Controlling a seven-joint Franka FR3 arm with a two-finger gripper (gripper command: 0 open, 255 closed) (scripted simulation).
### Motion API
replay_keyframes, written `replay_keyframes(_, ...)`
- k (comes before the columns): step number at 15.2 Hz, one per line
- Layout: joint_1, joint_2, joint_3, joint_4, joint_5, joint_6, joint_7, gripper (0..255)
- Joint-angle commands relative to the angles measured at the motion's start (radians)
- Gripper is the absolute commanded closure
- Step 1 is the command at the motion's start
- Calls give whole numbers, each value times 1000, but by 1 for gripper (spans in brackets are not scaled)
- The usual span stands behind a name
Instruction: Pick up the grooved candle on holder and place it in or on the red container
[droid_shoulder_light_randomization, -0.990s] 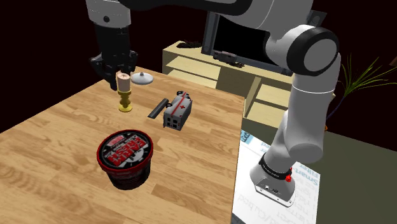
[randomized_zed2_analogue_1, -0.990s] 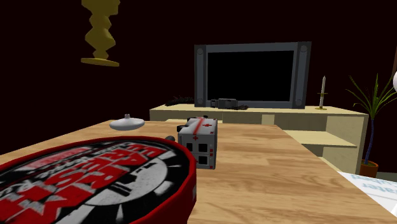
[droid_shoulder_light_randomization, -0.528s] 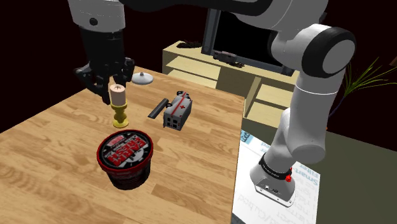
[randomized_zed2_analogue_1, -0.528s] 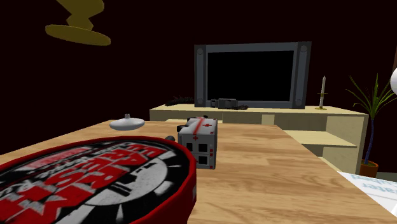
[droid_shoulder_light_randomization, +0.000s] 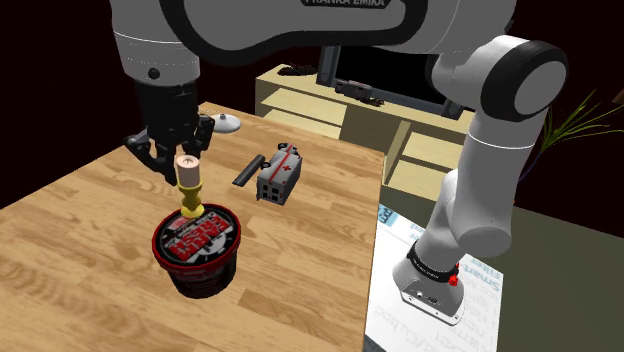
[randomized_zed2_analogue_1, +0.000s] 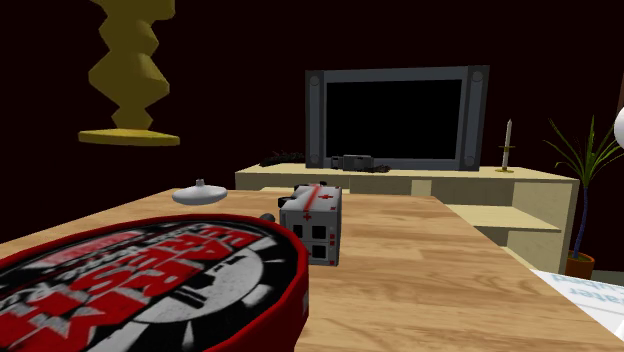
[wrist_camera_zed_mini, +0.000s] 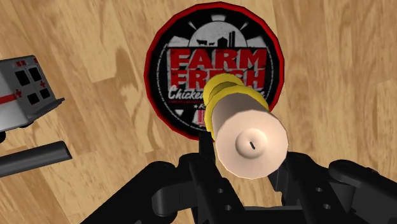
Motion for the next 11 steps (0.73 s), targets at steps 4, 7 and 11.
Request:
replay_keyframes(4, -5, -8, -2, -79, 3, 72, 0, 255)
replay_keyframes(7, -8, -9, -3, -121, 3, 113, 0, 255)
replay_keyframes(11, -9, -8, -4, -157, 2, 149, 1, 255)
